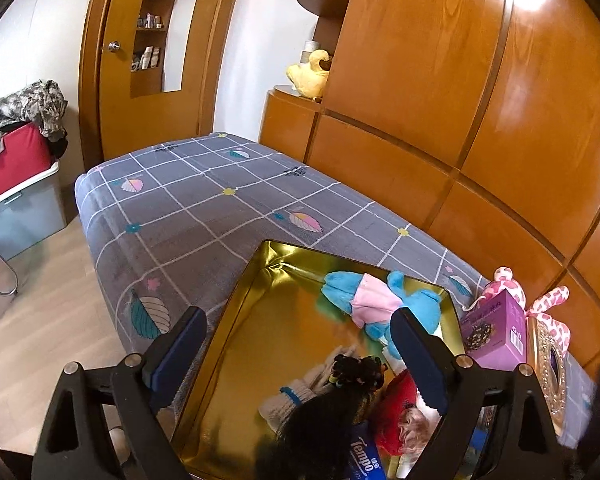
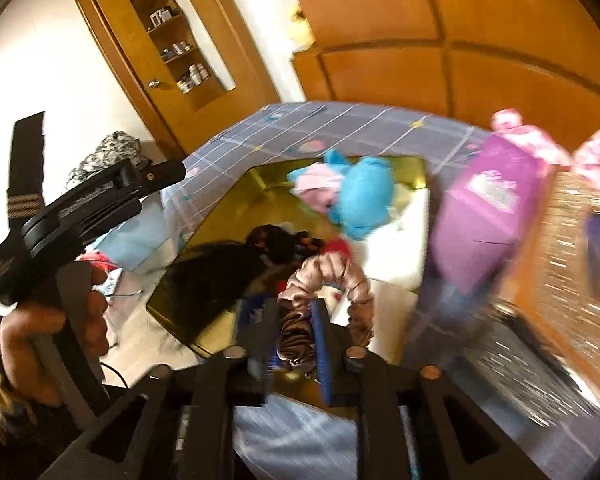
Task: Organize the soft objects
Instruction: 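Carry the brown scrunchie into the gold tray and open the right gripper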
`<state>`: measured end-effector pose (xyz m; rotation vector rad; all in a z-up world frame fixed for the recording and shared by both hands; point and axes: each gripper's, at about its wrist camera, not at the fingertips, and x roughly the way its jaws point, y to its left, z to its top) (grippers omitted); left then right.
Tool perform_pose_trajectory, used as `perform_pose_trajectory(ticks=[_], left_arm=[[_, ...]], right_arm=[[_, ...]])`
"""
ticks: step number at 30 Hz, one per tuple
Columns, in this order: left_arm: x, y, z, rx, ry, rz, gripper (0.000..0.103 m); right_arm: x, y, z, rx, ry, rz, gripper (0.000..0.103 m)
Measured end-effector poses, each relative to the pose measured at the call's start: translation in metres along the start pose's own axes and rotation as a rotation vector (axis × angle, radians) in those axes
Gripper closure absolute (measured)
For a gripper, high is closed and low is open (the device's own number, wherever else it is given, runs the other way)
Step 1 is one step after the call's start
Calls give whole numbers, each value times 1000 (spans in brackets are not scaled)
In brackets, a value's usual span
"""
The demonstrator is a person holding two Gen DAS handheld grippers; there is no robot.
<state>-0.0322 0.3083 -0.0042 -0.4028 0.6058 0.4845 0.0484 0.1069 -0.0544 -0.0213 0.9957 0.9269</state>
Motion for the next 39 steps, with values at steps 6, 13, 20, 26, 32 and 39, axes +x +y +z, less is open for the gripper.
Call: perform_pose_trajectory(ticks=[6,13,20,26,32,39], left_arm=[[2,-11,-4,31,9,-21,9],[0,-37,-18,95,31,-61,9],[-9,-65,-33,167,42,-119,9],[-20,-88,-46,237,41,-167,9],[-30,-110,-61,312,47,-214,9],[-39,-132,-79,388,61,-257,9]], right_arm=[[21,-4,-11,52,84,7,62],[-6,-1,-26,9,37,-55,62],[-34,1,-35,-20,-34,-163,62],[-61,-5,-42,-29,-92,-267,62],[-95,-36,-48,55,-153,-347,60],[-133,-79,-60,156,-196,-444,60]])
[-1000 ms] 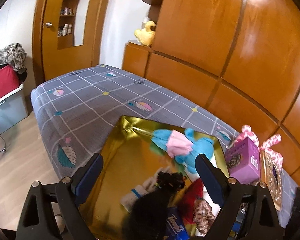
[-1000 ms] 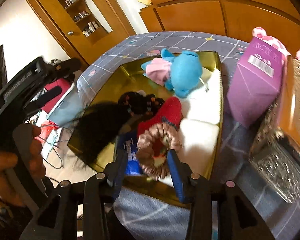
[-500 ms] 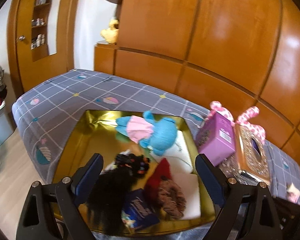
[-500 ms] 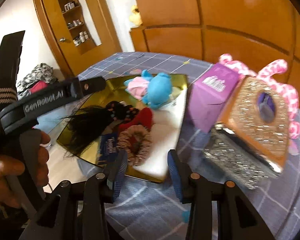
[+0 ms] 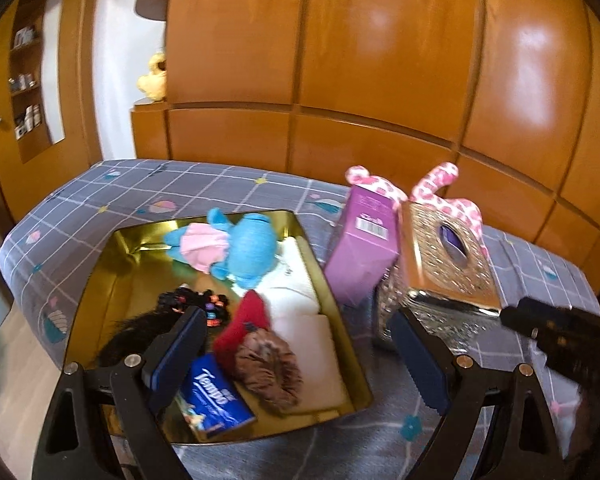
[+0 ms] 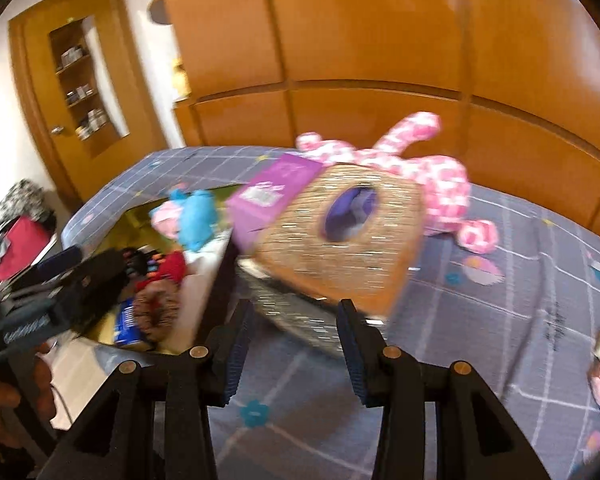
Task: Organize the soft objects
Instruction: 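Carry the brown scrunchie into the gold tray and open the right gripper, then move both grippers toward the rolled bandage and pink towel on the bed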
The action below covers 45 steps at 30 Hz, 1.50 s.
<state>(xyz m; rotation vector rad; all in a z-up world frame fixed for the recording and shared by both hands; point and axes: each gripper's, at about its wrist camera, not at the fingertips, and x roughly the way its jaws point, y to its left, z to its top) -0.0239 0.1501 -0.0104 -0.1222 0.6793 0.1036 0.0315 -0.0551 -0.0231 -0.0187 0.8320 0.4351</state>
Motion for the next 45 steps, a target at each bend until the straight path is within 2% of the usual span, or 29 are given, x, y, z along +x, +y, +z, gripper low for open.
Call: perform_pose_trajectory(ticks=[6,17,23,29,32,35,41,45], left_arm=[[-1,-26,-7,77,19,-52,9],[-3,-76,-16,222,48,-145,9],[-3,-109,-21,308,62,-197,9],[-1,-146,-24,397,74,-251,9],[2,-163,-25,435,78,-267,9],[5,-180,-26,464,86,-293,9],[15,-215,-26,511,96,-341,9],[29,-243,-25,534,116,-379,10]], right_arm=[[-15,-45,-5,55,-13,-97,60],[-59,-160,-12,227,-42,-322,60],[-87,-231,-21,361,-77,-463,60],[-109,-297,-48,536,-119,-603,60],[-120,-326,-66,717,-158,-568,60],[-132,-336,-77,805,-222,-541,58],[-134,-339,-79,839,-249,-515,58],[-146,-342,-87,892,-312,-523,58]])
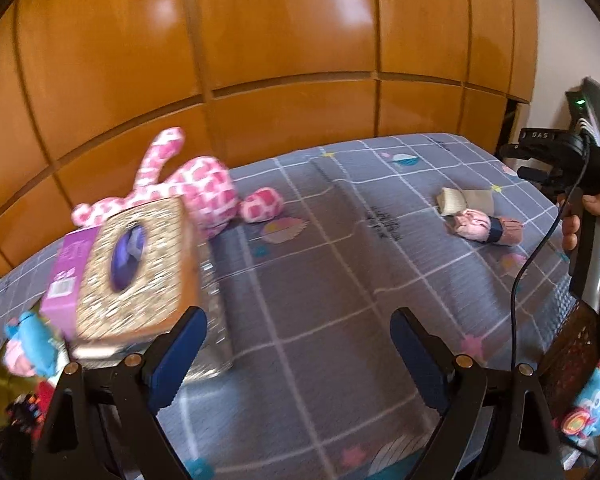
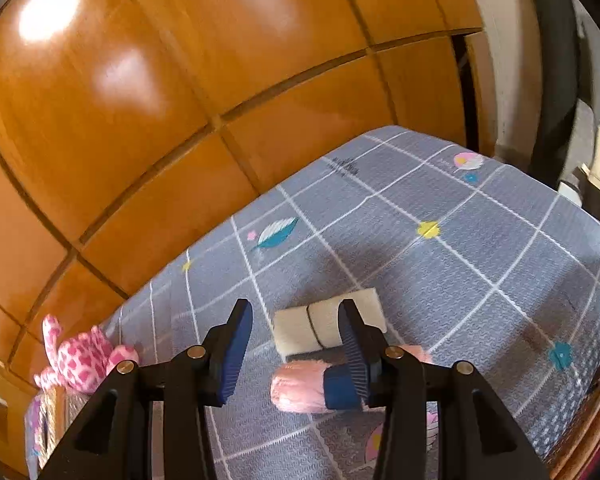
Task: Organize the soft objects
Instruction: 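Move both grippers toward the rolled bandage and pink towel on the bed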
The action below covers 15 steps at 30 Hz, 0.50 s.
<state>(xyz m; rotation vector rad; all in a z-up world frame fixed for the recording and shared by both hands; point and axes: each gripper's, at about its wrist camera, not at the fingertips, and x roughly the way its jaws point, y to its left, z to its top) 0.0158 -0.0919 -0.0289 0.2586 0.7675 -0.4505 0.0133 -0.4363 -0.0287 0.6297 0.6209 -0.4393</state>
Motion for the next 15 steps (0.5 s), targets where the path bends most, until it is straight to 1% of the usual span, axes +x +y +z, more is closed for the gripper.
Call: perform_pose_trajectory(ticks=[4,6,7,8,10,12,15], left_arm=[[22,-18,16,22,5,-44,11],[40,-30,27,43,23,-77,15],[47,-35,31,47,34,-90,16],[57,-42,37,48,47,-122,18],[73,-55,46,51,63,-179,24],[91,-74,56,77,80,-240,33],[111,-102,66,107,111,-323,33]], right_arm=[[-4,-26,4,150,-20,31,58],[-5,-37,5,210,-22,47,56],[-4,-41,5,237,-19,58,54],[-4,-44,5,256,-18,67,48],[-4,-47,6,269,-20,78,47],[-3,-47,6,274,-14,91,46],[-1,-48,5,280,1,113,46]])
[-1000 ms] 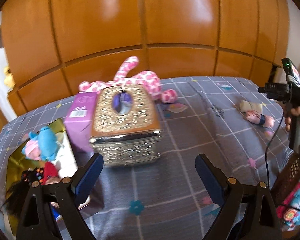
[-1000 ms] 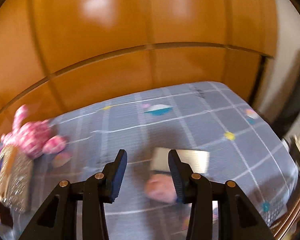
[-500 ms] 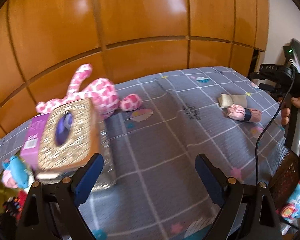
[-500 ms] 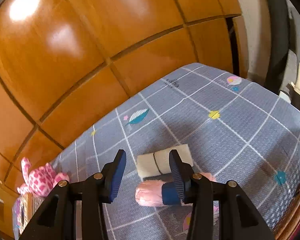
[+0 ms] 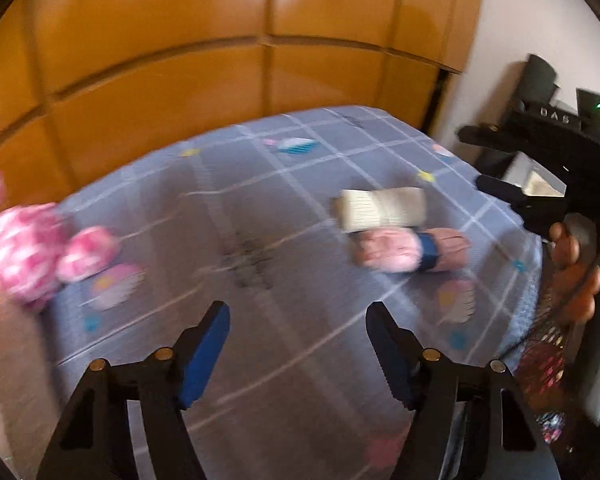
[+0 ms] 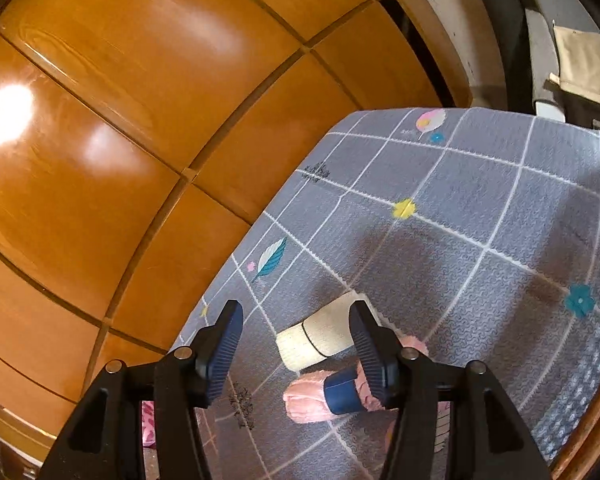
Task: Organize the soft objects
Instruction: 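Move both grippers toward the rolled bandage and pink towel on the bed, then grasp the pink rolled towel with the left gripper and lift it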
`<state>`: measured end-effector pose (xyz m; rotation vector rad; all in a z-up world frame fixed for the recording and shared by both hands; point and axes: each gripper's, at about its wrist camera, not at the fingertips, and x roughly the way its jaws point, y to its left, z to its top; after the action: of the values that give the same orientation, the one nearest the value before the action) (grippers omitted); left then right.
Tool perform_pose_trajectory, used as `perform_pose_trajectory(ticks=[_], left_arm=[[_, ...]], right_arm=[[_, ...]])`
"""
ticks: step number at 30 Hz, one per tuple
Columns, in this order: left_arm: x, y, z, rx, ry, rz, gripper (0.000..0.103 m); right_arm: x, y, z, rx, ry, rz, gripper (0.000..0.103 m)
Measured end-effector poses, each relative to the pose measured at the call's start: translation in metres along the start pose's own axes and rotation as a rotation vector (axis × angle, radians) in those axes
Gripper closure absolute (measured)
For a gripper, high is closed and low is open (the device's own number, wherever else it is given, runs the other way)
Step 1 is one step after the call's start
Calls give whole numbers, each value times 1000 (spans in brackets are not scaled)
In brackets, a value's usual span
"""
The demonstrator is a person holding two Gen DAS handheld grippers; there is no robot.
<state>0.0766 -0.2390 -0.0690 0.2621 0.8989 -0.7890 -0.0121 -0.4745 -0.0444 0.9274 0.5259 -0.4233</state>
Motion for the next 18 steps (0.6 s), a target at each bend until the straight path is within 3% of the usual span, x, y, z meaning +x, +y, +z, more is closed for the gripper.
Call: perform_pose_trajectory(ticks=[3,9,13,18], left_arm=[[22,-27,15,72,-11,-42,31],[53,-89,28,471,-17,-59,30],[70,-113,30,668,-15,-66,30],[98,-125,35,743,18,-88,30]], right_arm=[[1,-2,0,14,9,15,46],[0,-10,0,60,21,46,46],[-1,-12,0,77,22,64,46],[0,-17,0,111,28,81,46]])
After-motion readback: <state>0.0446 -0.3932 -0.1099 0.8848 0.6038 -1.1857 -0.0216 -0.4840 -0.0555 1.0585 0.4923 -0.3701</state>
